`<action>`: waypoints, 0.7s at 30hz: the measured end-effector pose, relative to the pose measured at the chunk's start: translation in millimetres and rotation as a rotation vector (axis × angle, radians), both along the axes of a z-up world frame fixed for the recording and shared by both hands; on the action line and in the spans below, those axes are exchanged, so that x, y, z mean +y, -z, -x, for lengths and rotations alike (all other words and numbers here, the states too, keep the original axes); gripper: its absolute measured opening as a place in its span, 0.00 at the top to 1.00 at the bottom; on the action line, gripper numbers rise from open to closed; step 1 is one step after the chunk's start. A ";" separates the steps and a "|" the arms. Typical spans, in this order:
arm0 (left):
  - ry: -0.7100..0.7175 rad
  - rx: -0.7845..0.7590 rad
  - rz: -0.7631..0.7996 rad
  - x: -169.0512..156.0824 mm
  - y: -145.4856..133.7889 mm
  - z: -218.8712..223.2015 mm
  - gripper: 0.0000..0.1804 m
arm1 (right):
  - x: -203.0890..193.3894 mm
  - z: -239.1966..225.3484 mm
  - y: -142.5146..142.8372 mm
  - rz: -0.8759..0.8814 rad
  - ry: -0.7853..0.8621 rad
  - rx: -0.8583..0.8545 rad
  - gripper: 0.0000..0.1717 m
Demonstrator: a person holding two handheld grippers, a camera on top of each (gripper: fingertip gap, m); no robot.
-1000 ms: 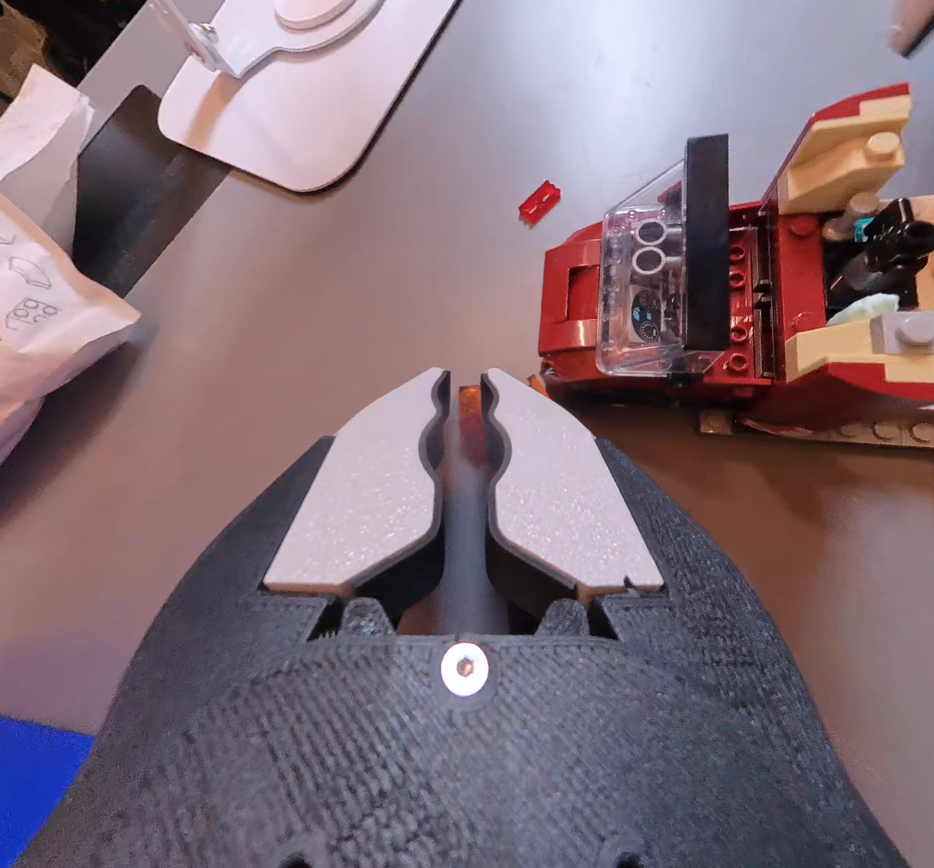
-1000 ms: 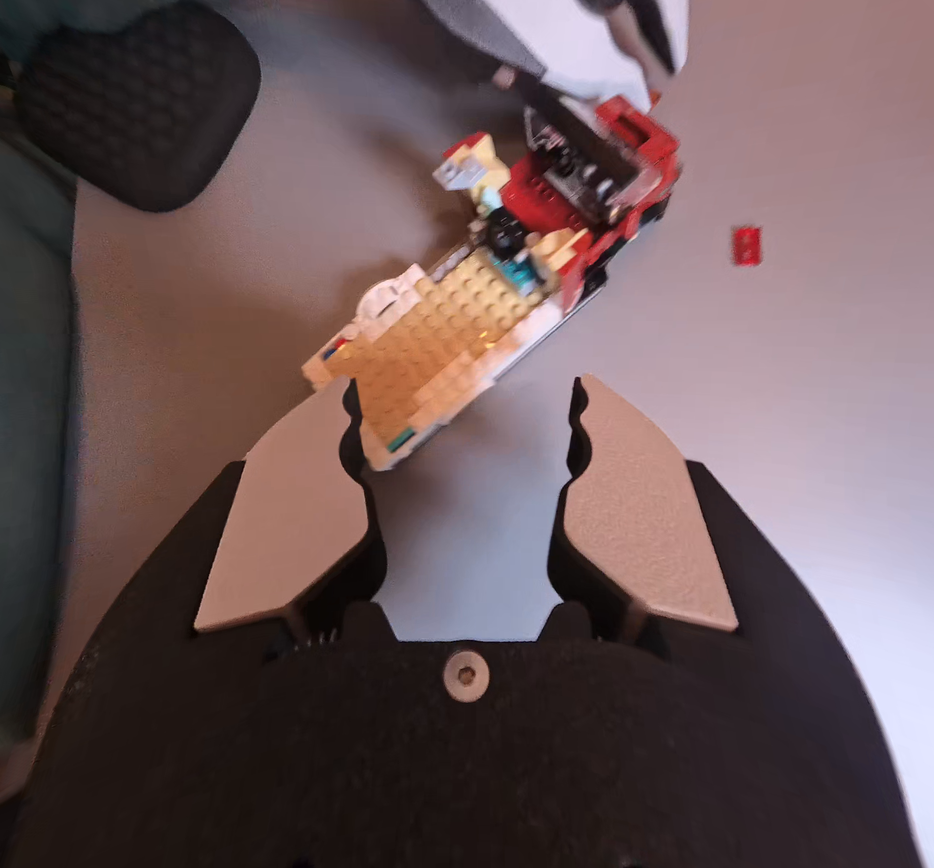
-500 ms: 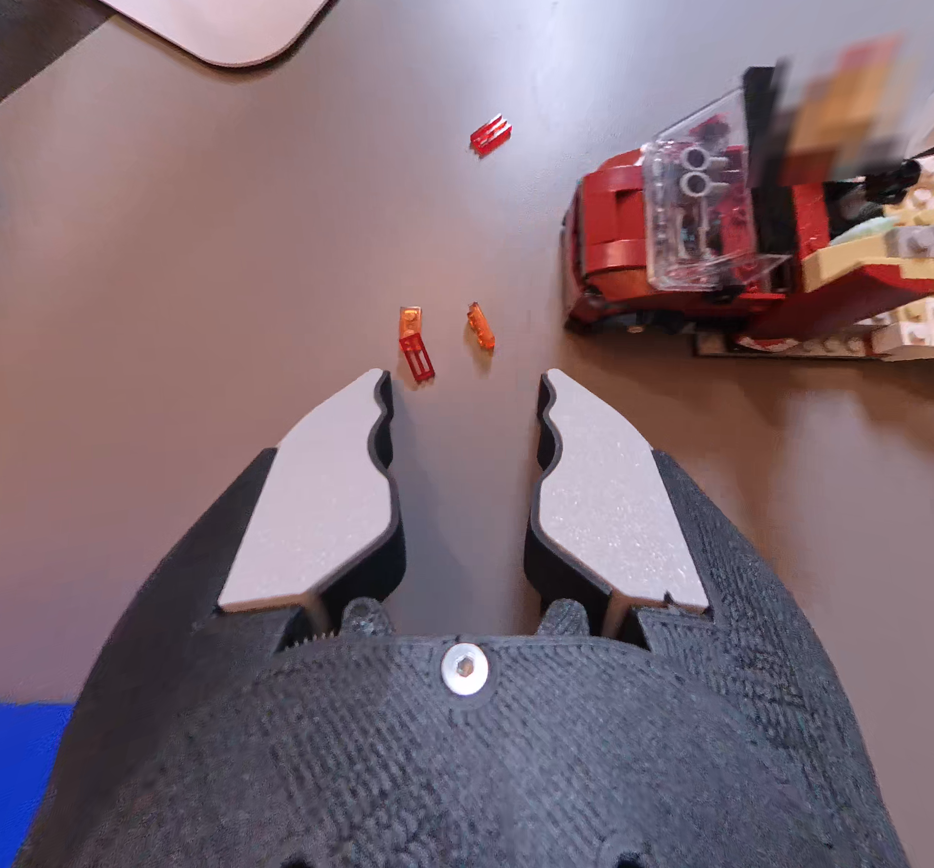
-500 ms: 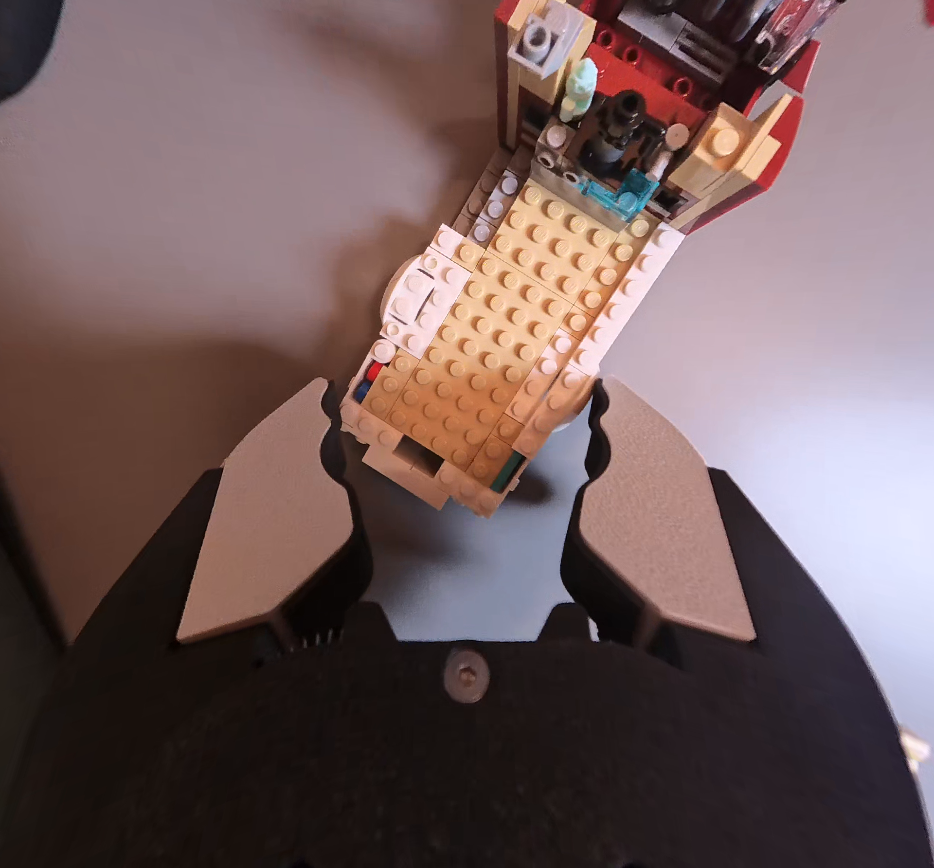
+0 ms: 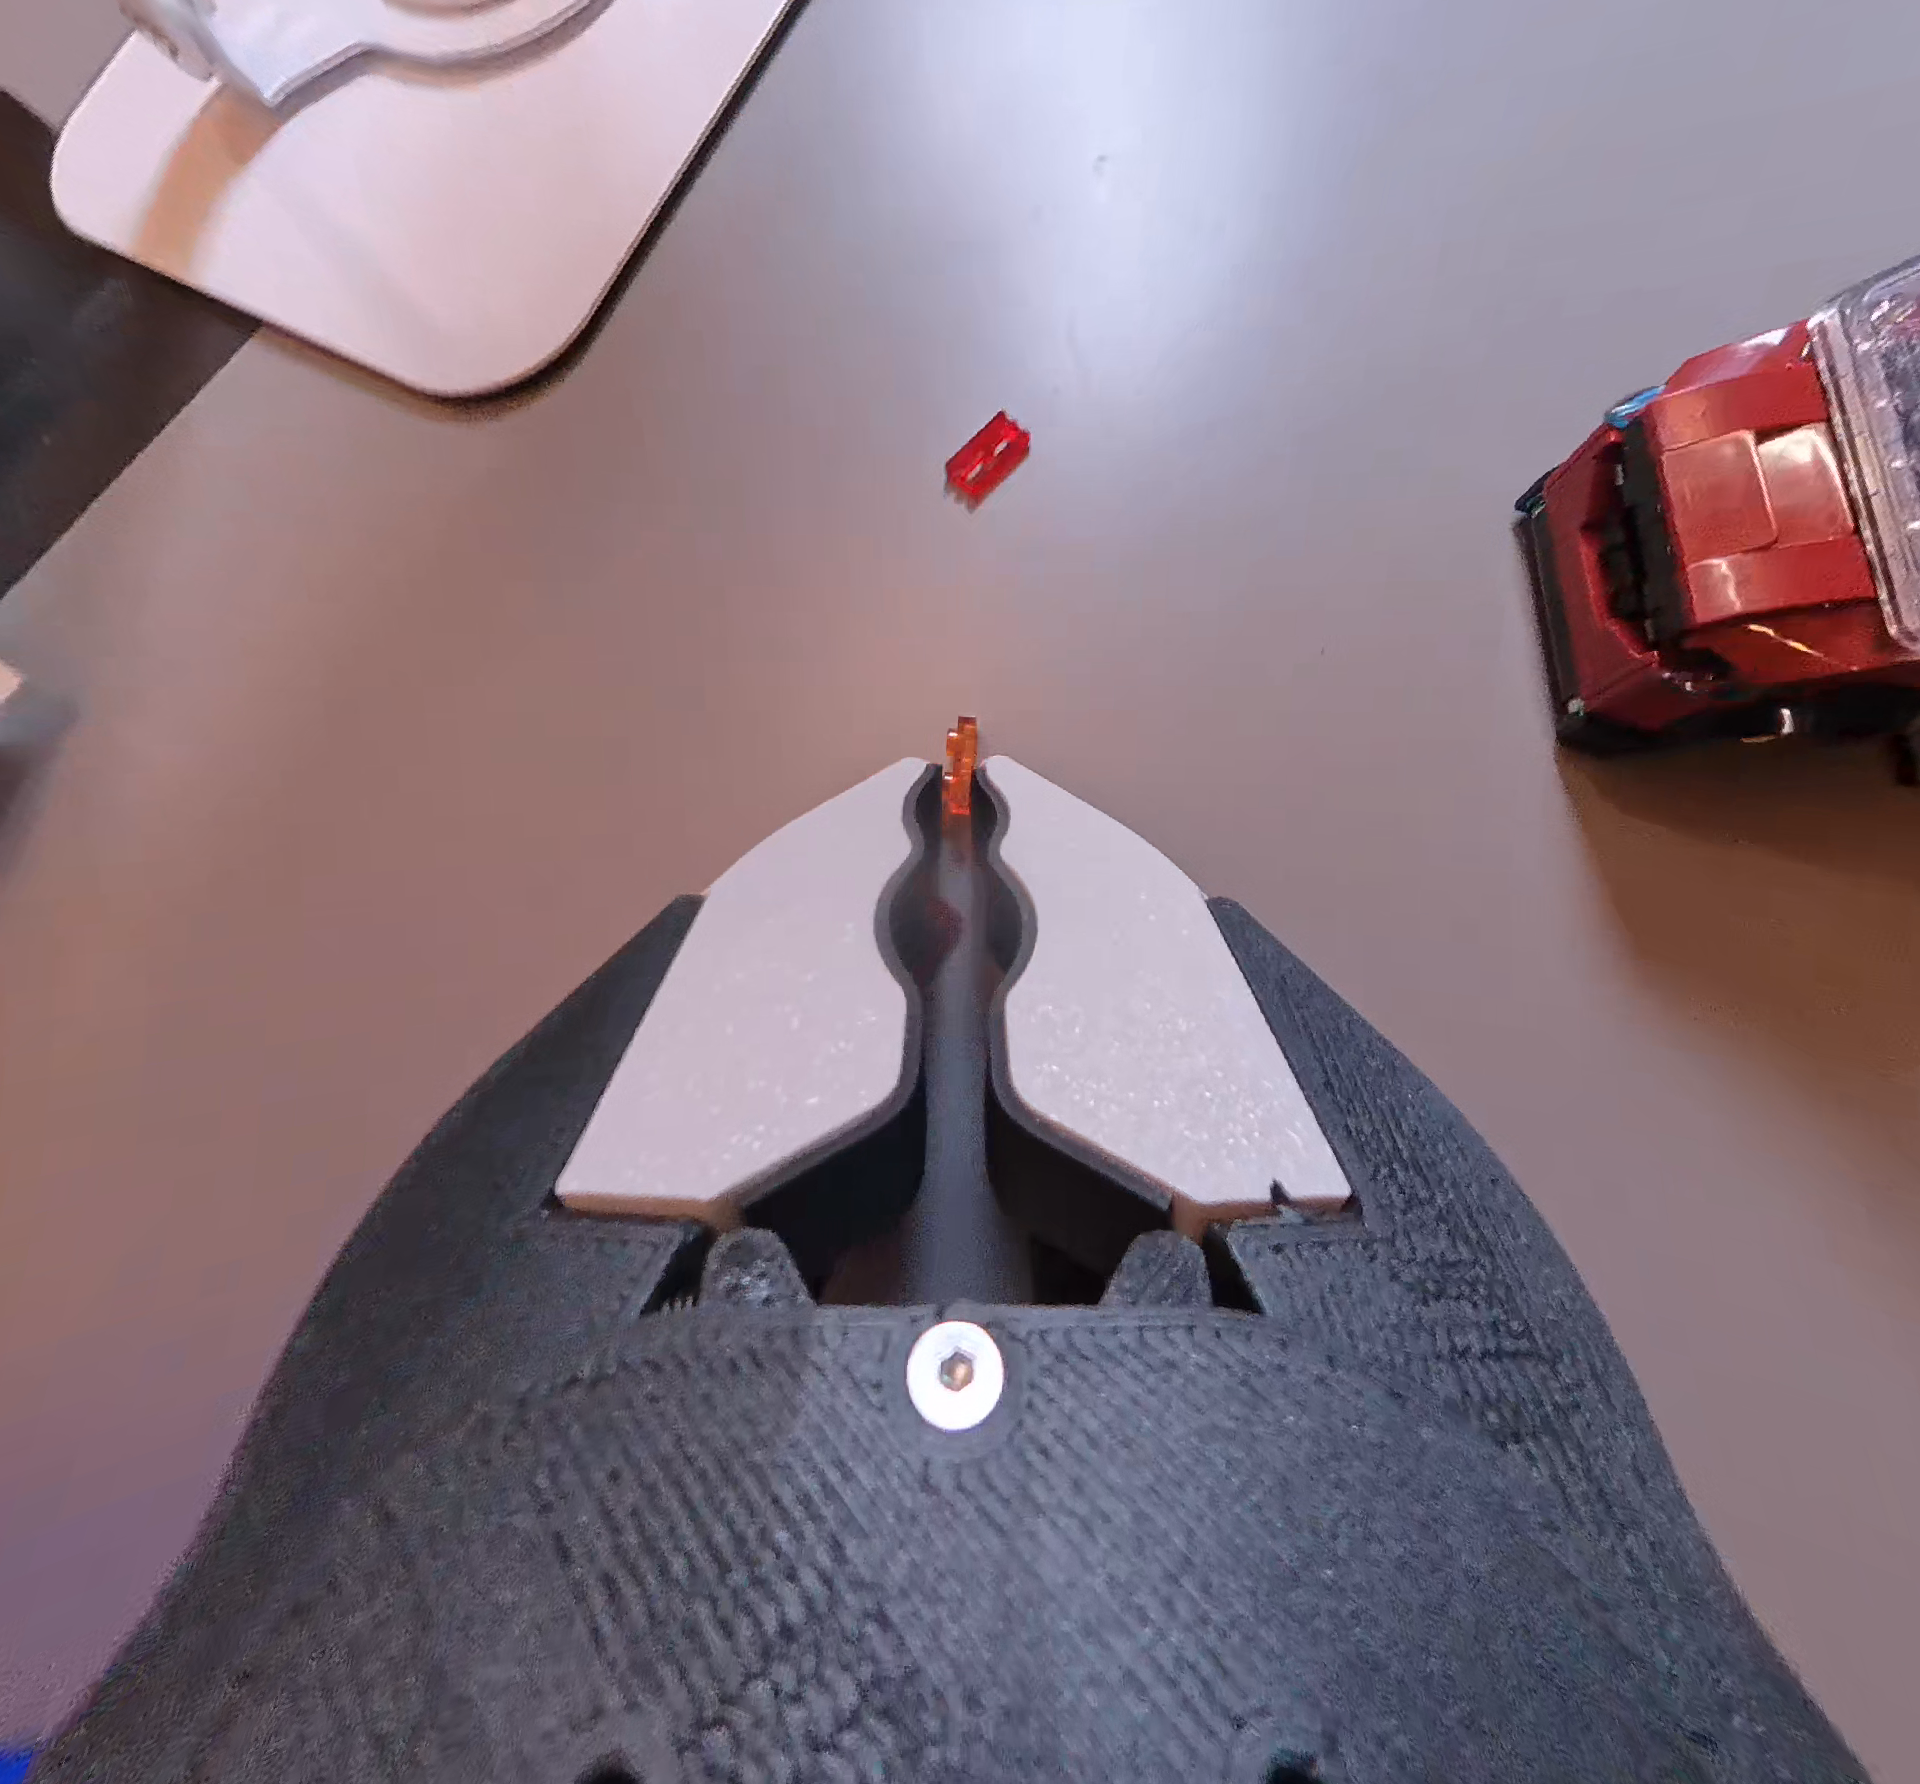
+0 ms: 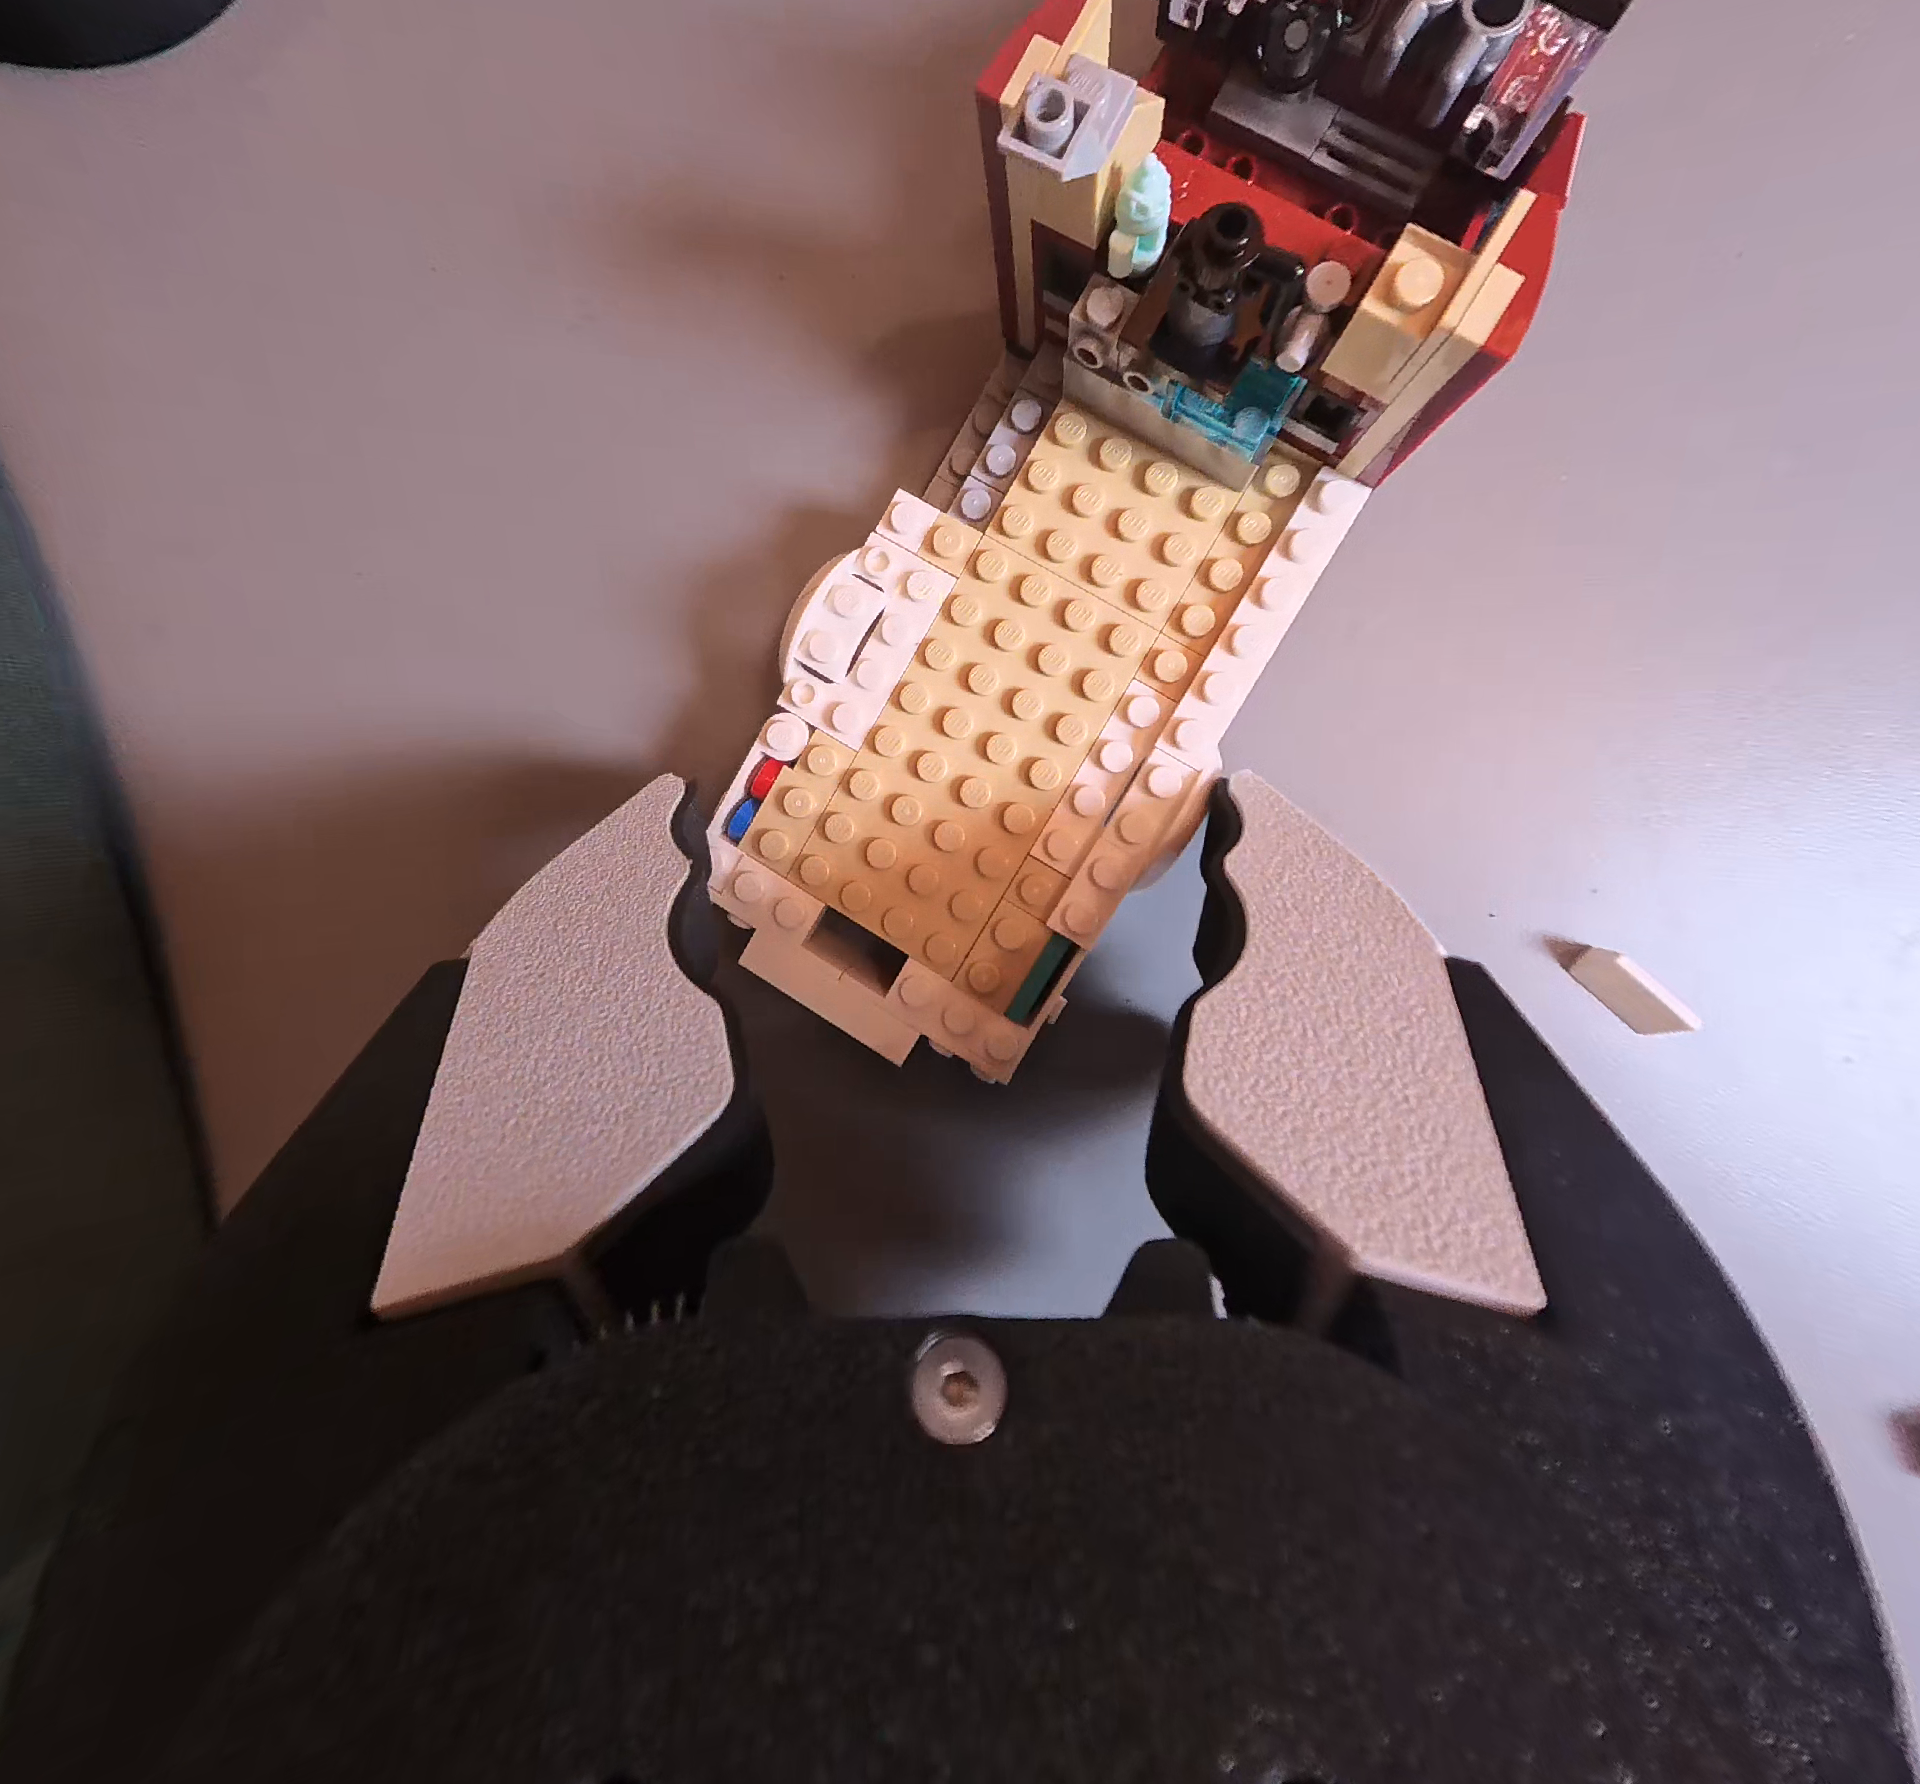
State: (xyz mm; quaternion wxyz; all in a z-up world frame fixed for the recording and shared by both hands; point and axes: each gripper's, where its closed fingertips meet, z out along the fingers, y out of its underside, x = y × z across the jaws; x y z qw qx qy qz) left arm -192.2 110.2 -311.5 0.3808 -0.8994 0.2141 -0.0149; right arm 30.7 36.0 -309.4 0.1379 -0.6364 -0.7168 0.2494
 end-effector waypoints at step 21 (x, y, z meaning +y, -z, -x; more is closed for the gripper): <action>0.036 0.039 0.195 -9.5 -3.6 24.4 0.82 | -0.2 -0.9 -0.3 0.016 0.000 0.056 0.47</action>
